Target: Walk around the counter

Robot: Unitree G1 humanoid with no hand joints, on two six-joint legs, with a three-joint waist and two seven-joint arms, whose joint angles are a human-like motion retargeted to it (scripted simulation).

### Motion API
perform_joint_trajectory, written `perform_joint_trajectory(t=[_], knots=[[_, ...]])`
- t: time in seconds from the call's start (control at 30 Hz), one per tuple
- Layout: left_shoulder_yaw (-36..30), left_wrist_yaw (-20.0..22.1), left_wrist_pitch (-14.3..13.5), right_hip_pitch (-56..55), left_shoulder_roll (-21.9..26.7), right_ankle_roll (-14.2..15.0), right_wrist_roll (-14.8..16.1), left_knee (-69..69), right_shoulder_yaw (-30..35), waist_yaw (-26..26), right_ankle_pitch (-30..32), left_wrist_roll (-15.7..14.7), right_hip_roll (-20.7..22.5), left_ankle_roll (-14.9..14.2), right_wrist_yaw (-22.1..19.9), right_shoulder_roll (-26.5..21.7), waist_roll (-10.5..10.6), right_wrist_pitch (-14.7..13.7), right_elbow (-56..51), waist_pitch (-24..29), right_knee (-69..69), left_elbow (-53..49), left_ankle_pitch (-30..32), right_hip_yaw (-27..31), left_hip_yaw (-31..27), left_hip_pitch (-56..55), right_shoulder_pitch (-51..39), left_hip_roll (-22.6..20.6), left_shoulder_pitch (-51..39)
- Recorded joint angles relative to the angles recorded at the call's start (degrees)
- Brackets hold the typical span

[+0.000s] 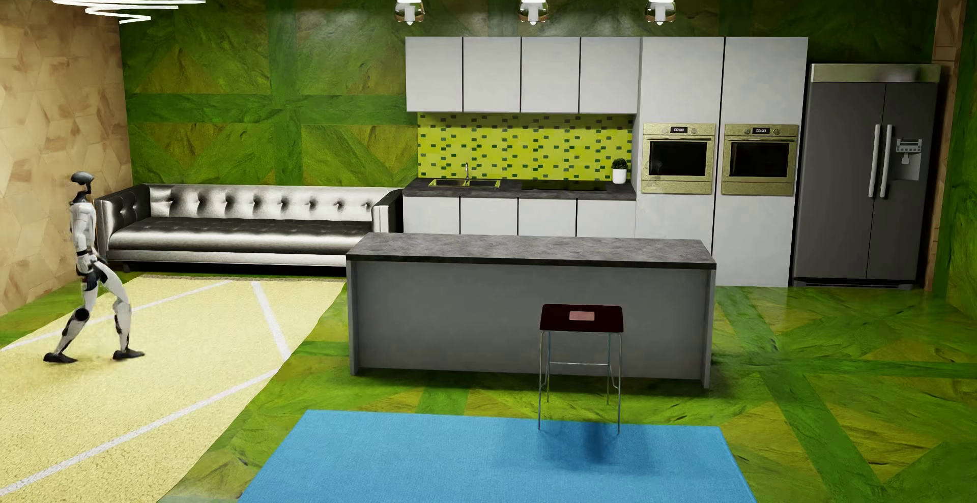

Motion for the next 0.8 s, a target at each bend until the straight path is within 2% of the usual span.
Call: perform_joint_trajectory(t=[0.03, 0.07, 0.1, 0.13, 0.17, 0.2, 0.23, 0.27, 0.33, 0.37, 0.43, 0.5, 0.53, 0.57, 0.63, 0.67, 0.7, 0.73, 0.77, 0.8], knots=[[0.2, 0.0, 0.0, -1.4, 0.6, 0.0, 0.0, -0.5, 0.6, -1.0, -11.7, 0.0, -0.3, 0.0, 0.0, -0.2, -0.1, 0.0, -0.3, -0.8, -4.8, -0.9, -1.0, 0.0, 0.0, 2.7, 0.6, 0.2, -1.2], [0.9, 0.0, 0.0, -2.7, 0.8, 0.0, 0.0, 0.0, 1.0, -2.1, -17.5, 0.0, -0.4, 0.0, 0.0, 0.0, 0.2, 0.0, 0.7, -1.2, -4.8, -0.9, -1.7, 0.0, 0.0, 4.5, 0.9, 0.6, -2.2], [2.0, 0.0, 0.0, -3.7, 0.6, 0.0, 0.0, 1.1, 1.8, -3.9, -11.8, 0.0, -0.4, 0.0, 0.0, -0.3, 0.4, 0.0, 0.7, -0.9, -4.1, -0.5, -1.1, 0.0, 0.0, 6.1, 1.2, 0.9, -2.4], [3.0, 0.0, 0.0, -5.9, 0.1, 0.0, 0.0, 3.4, 1.9, -4.5, 1.3, 0.0, 0.3, 0.0, 0.0, -0.3, 1.3, 0.0, 1.1, -1.3, -0.3, 0.2, 2.1, 0.0, 0.0, 7.1, 1.4, 1.9, -2.0], [3.8, 0.0, 0.0, -7.2, -0.8, 0.0, 0.0, 7.8, 2.5, -4.5, 10.8, 0.0, 1.5, 0.0, 0.0, -0.1, 2.7, 0.0, 1.9, -1.7, 4.0, 1.3, 8.9, 0.0, 0.0, 6.2, 1.2, 3.3, -1.3], [3.2, 0.0, 0.0, -5.3, -1.6, 0.0, 0.0, 16.4, 3.0, -3.1, 12.5, 0.0, 3.3, 0.0, 0.0, -0.1, 3.8, 0.0, 3.0, -1.4, 7.4, 2.9, 18.9, 0.0, 0.0, 4.3, 0.8, 4.9, -0.2], [2.2, 0.0, 0.0, -2.8, -1.8, 0.0, 0.0, 27.8, 3.2, -1.1, 11.5, 0.0, 5.1, 0.0, 0.0, 0.1, 3.9, 0.0, 3.6, -1.9, 8.7, 4.4, 26.7, 0.0, 0.0, -1.4, 0.0, 5.8, 0.9], [0.2, 0.0, 0.0, 0.9, -1.6, 0.0, 0.0, 39.6, 2.0, 1.0, 9.0, 0.0, 6.8, 0.0, 0.0, 0.0, 4.2, 0.0, 2.5, -1.8, 8.3, 5.0, 25.2, 0.0, 0.0, -8.2, -0.6, 7.1, 1.4], [-1.3, 0.0, 0.0, 13.2, -1.7, 0.0, 0.0, 50.0, 0.4, 7.1, 0.7, 0.0, 7.0, 0.0, 0.0, 0.3, 2.8, 0.0, 2.2, 0.1, 3.5, 5.4, 11.4, 0.0, 0.0, -18.3, -3.7, 6.8, 2.5], [-1.4, 0.0, 0.0, 18.1, -1.6, 0.0, 0.0, 48.3, -0.7, 10.7, -3.7, 0.0, 6.5, 0.0, 0.0, 0.0, 1.5, 0.0, 0.9, 0.1, 1.4, 5.5, 7.6, 0.0, 0.0, -23.6, -5.3, 5.9, 3.4], [-1.7, 0.0, 0.0, 29.2, -0.9, 0.0, 0.0, 34.3, -0.6, 16.9, -13.3, 0.0, 5.0, 0.0, 0.0, -1.9, -0.1, 0.0, -3.8, 0.3, -3.7, 4.5, 6.7, 0.0, 0.0, -29.9, -8.2, 5.8, 6.0], [-0.2, 0.0, 0.0, 37.4, -0.9, 0.0, 0.0, 14.8, -4.7, 19.8, -22.2, 0.0, 3.5, 0.0, 0.0, -2.4, -0.9, 0.0, -5.3, -0.6, -7.1, 5.8, 11.7, 0.0, 0.0, -34.3, -11.8, 5.9, 7.1], [-0.8, 0.0, 0.0, 39.9, -1.0, 0.0, 0.0, 5.5, -5.8, 20.8, -24.8, 0.0, 3.3, 0.0, 0.0, -2.9, -0.9, 0.0, -5.9, -1.8, -7.3, 6.9, 14.8, 0.0, 0.0, -35.6, -13.4, 6.2, 7.3], [-0.8, 0.0, 0.0, 41.4, -1.0, 0.0, 0.0, 0.6, -6.9, 21.6, -24.8, 0.0, 2.8, 0.0, 0.0, -3.2, -1.3, 0.0, -6.8, -2.7, -7.0, 7.6, 16.0, 0.0, 0.0, -36.5, -14.4, 6.3, 7.6], [-0.9, 0.0, 0.0, 45.3, -1.2, 0.0, 0.0, 5.1, -8.1, 23.5, -19.5, 0.0, 0.7, 0.0, 0.0, -3.3, -2.2, 0.0, -8.3, -2.6, -3.4, 9.5, 13.4, 0.0, 0.0, -37.9, -13.9, 5.0, 7.9], [-2.0, 0.0, 0.0, 46.0, -1.1, 0.0, 0.0, 9.3, -9.4, 24.3, -13.8, 0.0, -0.7, 0.0, 0.0, -2.5, -2.8, 0.0, -8.3, -3.1, 1.5, 11.1, 15.3, 0.0, 0.0, -37.2, -12.2, 3.9, 8.1], [-1.5, 0.0, 0.0, 42.8, -1.5, 0.0, 0.0, 13.8, -10.5, 24.4, -5.4, 0.0, -2.3, 0.0, 0.0, -0.9, -3.9, 0.0, -6.7, -4.2, 10.7, 12.6, 16.2, 0.0, 0.0, -37.9, -10.6, 2.7, 8.3], [-0.8, 0.0, 0.0, 38.9, -1.9, 0.0, 0.0, 17.1, -10.1, 23.5, 1.9, 0.0, -4.1, 0.0, 0.0, 0.3, -4.8, 0.0, -4.7, -3.6, 23.1, 13.9, 13.6, 0.0, 0.0, -35.1, -9.0, 0.5, 8.4], [-0.1, 0.0, 0.0, 32.3, -2.1, 0.0, 0.0, 16.9, -7.8, 21.5, 3.3, 0.0, -4.2, 0.0, 0.0, 0.7, -4.7, 0.0, -3.6, -2.9, 36.6, 13.9, 11.0, 0.0, 0.0, -31.5, -8.2, -0.5, 7.9], [-1.2, 0.0, 0.0, 25.3, -2.0, 0.0, 0.0, 14.7, -5.7, 19.3, 2.1, 0.0, -4.9, 0.0, 0.0, 1.1, -5.1, 0.0, -2.7, -1.9, 46.3, 13.4, 9.4, 0.0, 0.0, -26.0, -7.9, -1.4, 7.1]])
